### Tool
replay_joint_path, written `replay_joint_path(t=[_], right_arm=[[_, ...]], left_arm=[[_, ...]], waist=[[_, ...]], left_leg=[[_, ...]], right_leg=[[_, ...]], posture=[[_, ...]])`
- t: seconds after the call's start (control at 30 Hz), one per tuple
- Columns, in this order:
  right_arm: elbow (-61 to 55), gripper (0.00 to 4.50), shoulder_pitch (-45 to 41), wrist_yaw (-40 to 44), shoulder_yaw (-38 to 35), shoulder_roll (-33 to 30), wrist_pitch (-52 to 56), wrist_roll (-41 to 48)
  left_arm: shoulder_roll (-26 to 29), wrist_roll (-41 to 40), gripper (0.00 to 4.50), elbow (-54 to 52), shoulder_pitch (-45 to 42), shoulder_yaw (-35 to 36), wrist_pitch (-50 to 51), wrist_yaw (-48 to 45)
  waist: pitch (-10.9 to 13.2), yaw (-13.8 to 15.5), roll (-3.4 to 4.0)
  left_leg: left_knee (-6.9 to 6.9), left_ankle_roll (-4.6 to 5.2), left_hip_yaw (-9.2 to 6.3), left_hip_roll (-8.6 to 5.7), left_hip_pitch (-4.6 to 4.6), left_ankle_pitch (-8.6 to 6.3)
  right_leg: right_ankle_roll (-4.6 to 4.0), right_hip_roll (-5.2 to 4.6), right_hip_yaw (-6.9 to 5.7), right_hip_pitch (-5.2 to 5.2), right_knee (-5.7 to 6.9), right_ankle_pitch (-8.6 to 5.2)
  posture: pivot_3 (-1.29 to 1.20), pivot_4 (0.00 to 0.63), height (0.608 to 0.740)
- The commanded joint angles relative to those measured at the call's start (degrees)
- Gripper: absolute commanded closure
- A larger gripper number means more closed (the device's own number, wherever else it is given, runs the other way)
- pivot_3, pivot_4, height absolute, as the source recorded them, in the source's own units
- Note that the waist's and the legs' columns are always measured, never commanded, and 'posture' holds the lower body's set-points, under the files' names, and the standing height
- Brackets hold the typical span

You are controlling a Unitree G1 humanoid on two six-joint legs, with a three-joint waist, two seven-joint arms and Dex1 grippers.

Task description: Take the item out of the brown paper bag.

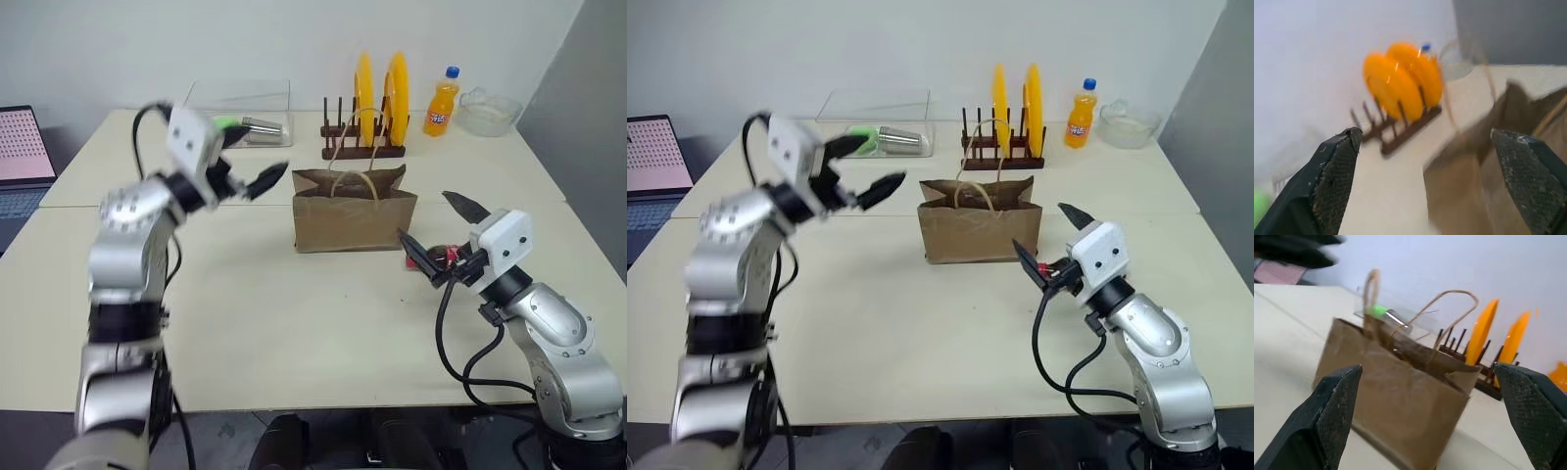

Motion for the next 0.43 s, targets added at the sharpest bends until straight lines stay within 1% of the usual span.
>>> replay_joint_path(t=[0.03,0.07,0.1,0.13,0.2,0.3,0.37,0.43], right_arm=[[0.22,0.0,4.1,-2.28,-0.89,1.28,-7.49,-2.75],[0.52,0.0,5.61,-2.6,-0.87,1.64,-9.12,-3.28],[1.34,0.0,8.5,-3.68,-0.91,2.8,-11.58,-4.15],[1.99,0.0,10.45,-4.46,-0.92,3.61,-13.34,-4.71],[3.93,0.0,15.01,-4.92,-0.18,5.78,-16.46,-4.3],[5.91,0.0,18.62,-4.79,0.84,7.54,-19.14,-3.84],[6.81,0.0,19.03,-4.87,1.36,8.31,-19.58,-3.66],[7.61,0.0,18.1,-4.85,1.92,8.58,-19.76,-3.84]], left_arm=[[-2.44,0.89,0.02,-12.23,8.64,2.62,5.21,9.75],[-3.37,2.02,0.02,-14.37,11.67,2.6,6.34,12.4],[-5.27,3.81,0.02,-16.62,17.04,2.24,4.07,14.83],[-6.49,4.95,0.02,-18.16,20.61,1.91,2.27,16.4],[-8.71,5.65,0.02,-19.9,27.8,0.68,-2.0,17.01],[-10.43,7.2,0.02,-21.2,32.9,-0.94,-5.02,18.57],[-11.42,7.67,0.02,-21.19,34.94,-1.95,-6.6,19.29],[-12.68,7.31,0.02,-20.22,35.2,-2.32,-8.67,19.77]], waist=[[0.01,0.54,-0.03],[-0.01,0.72,-0.04],[-0.01,0.85,-0.05],[-0.06,0.84,-0.04],[-0.23,0.82,-0.03],[-0.21,0.86,-0.03],[-0.22,0.83,-0.02],[-0.23,0.81,-0.02]], left_leg=[[0.02,0.0,-0.01,0.0,0.0,0.0],[0.04,0.0,-0.03,-0.01,-0.03,0.0],[0.03,0.0,-0.02,-0.01,-0.01,0.0],[0.03,0.01,-0.02,-0.02,0.02,-0.01],[-0.05,0.0,0.01,-0.01,0.09,-0.02],[-0.07,0.01,-0.02,0.0,0.11,-0.02],[-0.06,0.02,-0.02,0.0,0.16,-0.02],[-0.06,0.03,-0.03,0.01,0.44,-0.03]], right_leg=[[0.0,0.0,0.0,0.01,0.01,0.0],[0.01,-0.01,-0.02,0.01,0.01,-0.01],[0.1,-0.02,-0.01,0.04,-0.04,-0.06],[0.19,-0.03,-0.01,0.08,-0.05,-0.11],[0.18,-0.04,0.03,0.13,-0.16,-0.11],[0.06,-0.03,-0.01,0.17,-0.2,-0.19],[0.05,-0.03,-0.02,0.21,-0.17,-0.2],[0.02,-0.03,-0.05,0.5,-0.17,-0.23]], posture=[[0.0,0.15,0.74],[0.0,0.15,0.74],[0.0,0.15,0.74],[0.0,0.15,0.74],[0.0,0.15,0.74],[0.0,0.15,0.74],[0.0,0.15,0.74],[0.0,0.15,0.74]])
